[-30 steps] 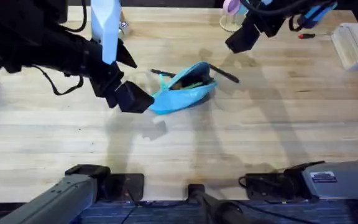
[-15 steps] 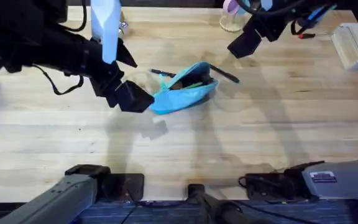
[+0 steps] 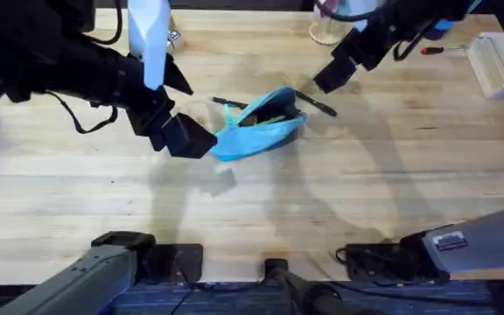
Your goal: Unzip the bag, pick up the pens from the table one at a time and place them inside, then zip the bag closed.
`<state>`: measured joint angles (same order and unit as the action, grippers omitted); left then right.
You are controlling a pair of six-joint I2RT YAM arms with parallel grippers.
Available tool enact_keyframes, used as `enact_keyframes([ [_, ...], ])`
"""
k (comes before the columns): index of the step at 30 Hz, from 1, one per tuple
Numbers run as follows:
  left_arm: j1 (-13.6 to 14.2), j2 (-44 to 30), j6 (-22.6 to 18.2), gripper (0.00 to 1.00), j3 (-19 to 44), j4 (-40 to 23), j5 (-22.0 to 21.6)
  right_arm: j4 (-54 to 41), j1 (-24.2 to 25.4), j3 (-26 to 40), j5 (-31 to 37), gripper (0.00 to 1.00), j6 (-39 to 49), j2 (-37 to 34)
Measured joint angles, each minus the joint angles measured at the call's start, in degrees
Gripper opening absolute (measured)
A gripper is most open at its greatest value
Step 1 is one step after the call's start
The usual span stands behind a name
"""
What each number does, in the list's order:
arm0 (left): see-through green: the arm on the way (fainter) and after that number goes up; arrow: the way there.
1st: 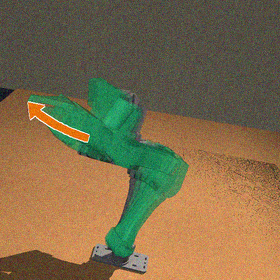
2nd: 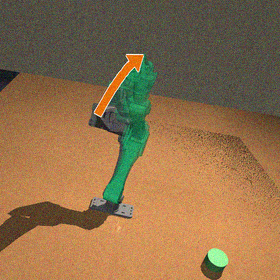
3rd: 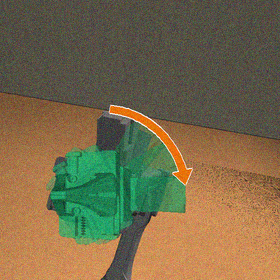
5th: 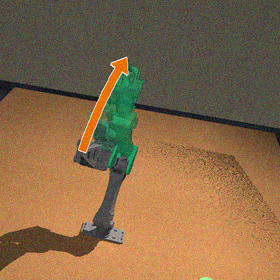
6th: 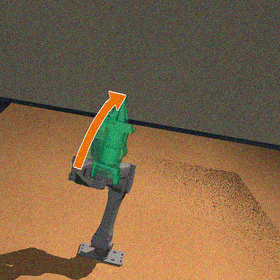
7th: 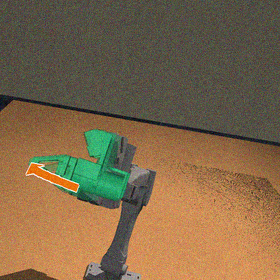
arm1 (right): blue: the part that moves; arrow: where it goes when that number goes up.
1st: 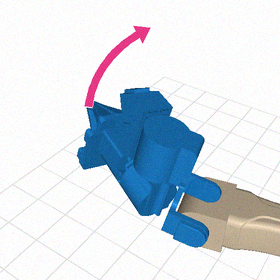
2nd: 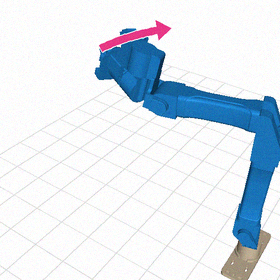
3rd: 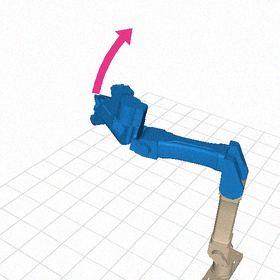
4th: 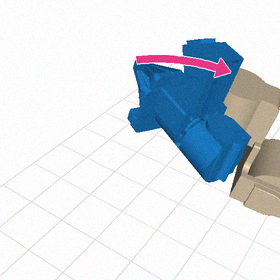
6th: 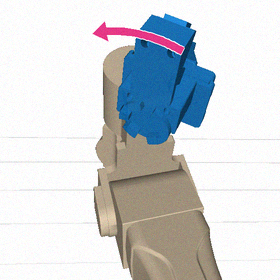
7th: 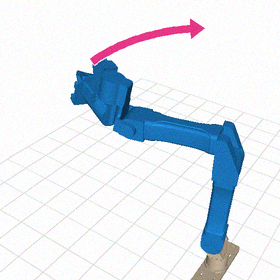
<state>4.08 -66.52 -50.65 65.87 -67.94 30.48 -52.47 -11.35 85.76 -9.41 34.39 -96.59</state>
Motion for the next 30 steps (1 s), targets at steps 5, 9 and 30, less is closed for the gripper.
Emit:
enact_keyframes([
  [5, 0.0, 0.0, 0.0, 0.993, 0.0, 0.0, 0.0, 1.4, 0.4, 0.0, 1.1, 0.996, -3.0, -6.0],
  [9, 0.0, 0.0, 0.0, 0.993, 0.0, 0.0, 0.0, 2.8, 0.4, 0.0, 1.7, 0.996, -4.7, -9.6],
  [30, 0.0, 0.0, 0.0, 0.993, 0.0, 0.0, 0.0, 9.0, 0.4, 0.1, 2.3, 0.997, -8.0, -19.0],
])
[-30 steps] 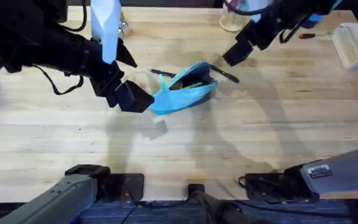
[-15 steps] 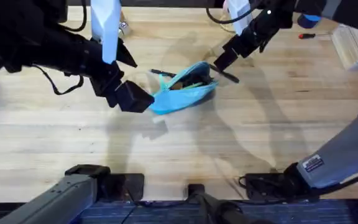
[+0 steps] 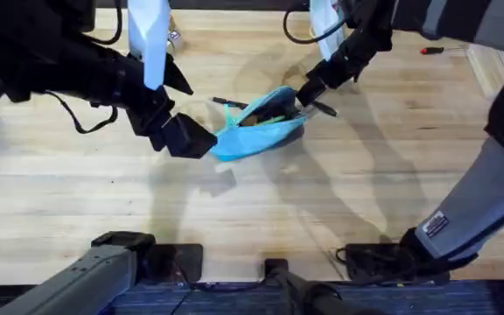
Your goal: Unzip the bag, pick up the pens from the table one at a time and place them inside, then zip the bag closed.
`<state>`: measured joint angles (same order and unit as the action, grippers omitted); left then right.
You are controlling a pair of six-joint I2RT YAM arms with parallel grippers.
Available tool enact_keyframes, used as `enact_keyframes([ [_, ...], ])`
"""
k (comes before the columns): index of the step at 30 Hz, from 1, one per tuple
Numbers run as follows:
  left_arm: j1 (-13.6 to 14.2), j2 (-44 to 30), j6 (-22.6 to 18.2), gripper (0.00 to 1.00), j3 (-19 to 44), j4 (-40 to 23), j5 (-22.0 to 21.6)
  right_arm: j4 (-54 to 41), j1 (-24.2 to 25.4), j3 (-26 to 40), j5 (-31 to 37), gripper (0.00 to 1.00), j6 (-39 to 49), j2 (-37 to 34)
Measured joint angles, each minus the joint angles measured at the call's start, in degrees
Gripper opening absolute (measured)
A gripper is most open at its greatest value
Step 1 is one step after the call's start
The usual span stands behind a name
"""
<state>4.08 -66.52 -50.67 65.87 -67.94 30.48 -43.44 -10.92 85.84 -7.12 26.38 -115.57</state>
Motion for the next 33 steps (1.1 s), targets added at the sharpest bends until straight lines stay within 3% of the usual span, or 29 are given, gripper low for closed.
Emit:
enact_keyframes([
  [2, 0.0, 0.0, 0.0, 0.993, 0.0, 0.0, 0.0, 0.0, 0.0, 0.1, 0.1, 0.975, -0.2, -0.1],
  [4, 0.0, 0.0, 0.0, 0.993, 0.0, 0.0, 0.0, 0.2, 0.0, 0.2, 0.4, 0.891, -0.4, -0.3],
  [11, 0.0, 0.0, 0.0, 0.993, 0.0, 0.0, 0.0, 1.0, -0.3, 0.6, 2.0, 0.402, -0.8, -0.8],
  [19, 0.0, 0.0, 0.0, 0.993, 0.0, 0.0, 0.0, 1.0, -2.1, 0.6, 1.9, 0.068, -0.9, -0.8],
  [33, 0.0, 0.0, 0.0, 0.994, 0.0, 0.0, 0.0, 1.0, -2.2, 0.6, 1.6, 0.031, -0.9, -0.7],
])
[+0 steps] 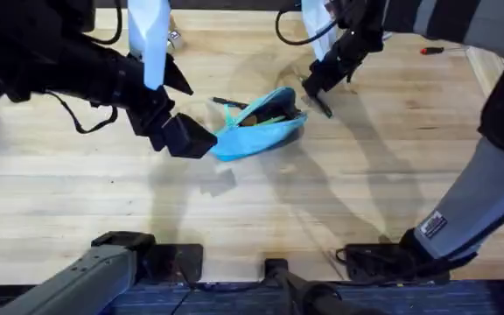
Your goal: Unzip the bag, pick up the pens from the table one at a time and place them inside, then zip the bag closed.
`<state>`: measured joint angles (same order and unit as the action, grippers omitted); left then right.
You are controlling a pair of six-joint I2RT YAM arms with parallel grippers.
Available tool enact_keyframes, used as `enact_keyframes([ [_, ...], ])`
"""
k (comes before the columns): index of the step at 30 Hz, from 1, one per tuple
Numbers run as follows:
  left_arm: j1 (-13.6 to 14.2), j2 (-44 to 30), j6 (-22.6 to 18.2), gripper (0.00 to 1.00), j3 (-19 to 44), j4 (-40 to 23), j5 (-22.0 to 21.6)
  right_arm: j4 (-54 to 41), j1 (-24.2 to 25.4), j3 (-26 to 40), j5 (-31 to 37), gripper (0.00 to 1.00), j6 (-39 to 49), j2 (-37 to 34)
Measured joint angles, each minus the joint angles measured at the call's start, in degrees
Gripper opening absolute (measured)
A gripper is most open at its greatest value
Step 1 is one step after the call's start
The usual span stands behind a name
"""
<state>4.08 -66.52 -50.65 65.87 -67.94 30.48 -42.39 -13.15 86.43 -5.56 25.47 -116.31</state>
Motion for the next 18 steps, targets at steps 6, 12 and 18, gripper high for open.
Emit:
enact_keyframes([
  [6, 0.0, 0.0, 0.0, 0.994, 0.0, 0.0, 0.0, -0.5, -0.2, -0.1, -0.3, 0.031, 0.0, 4.1],
  [12, 0.0, 0.0, 0.0, 0.994, 0.0, 0.0, 0.0, -1.0, -0.2, -0.1, -0.5, 0.031, 0.6, 12.1],
  [18, 0.0, 0.0, 0.0, 0.994, 0.0, 0.0, 0.0, -2.5, -0.2, -0.1, -1.8, 0.031, 5.2, 17.4],
])
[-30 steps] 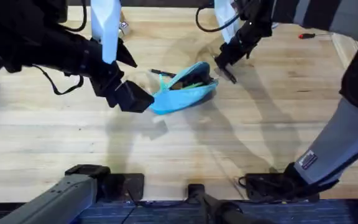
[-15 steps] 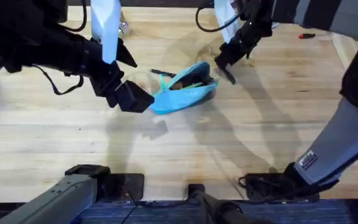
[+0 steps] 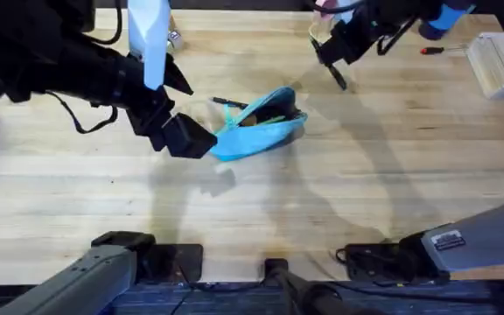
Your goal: Unzip the bag, pick up the pens from the table one at a time and place them inside, then zip the bag closed.
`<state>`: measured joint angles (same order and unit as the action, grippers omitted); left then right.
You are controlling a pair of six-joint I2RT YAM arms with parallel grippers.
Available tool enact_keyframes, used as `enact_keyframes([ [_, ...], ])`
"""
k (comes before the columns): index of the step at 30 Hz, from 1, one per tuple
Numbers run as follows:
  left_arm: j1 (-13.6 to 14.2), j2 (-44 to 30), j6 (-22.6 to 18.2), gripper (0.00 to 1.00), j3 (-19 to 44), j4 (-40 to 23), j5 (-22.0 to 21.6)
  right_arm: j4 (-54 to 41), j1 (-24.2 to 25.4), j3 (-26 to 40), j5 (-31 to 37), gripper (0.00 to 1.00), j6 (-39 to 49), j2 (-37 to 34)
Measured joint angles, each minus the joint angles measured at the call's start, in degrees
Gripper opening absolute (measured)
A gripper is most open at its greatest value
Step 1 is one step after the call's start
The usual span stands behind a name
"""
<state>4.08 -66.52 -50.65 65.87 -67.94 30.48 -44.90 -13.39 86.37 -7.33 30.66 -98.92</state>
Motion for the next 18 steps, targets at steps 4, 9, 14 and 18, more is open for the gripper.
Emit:
enact_keyframes([
  [4, 0.0, 0.0, 0.0, 0.994, 0.0, 0.0, 0.0, -3.5, -0.1, 0.0, -6.0, 0.031, 11.2, 3.0],
  [9, 0.0, 0.0, 0.0, 0.994, 0.0, 0.0, 0.0, -8.1, -0.7, 0.0, -9.7, 0.031, 24.2, 3.4],
  [14, 0.0, 0.0, 0.0, 0.993, 0.0, 0.0, 0.0, -10.1, -3.4, 0.0, -10.9, 0.031, 38.5, 3.4],
  [18, 0.0, 0.0, 0.0, 0.993, 0.0, 0.0, 0.0, -10.1, -6.5, 0.0, -11.2, 0.031, 46.2, 3.4],
])
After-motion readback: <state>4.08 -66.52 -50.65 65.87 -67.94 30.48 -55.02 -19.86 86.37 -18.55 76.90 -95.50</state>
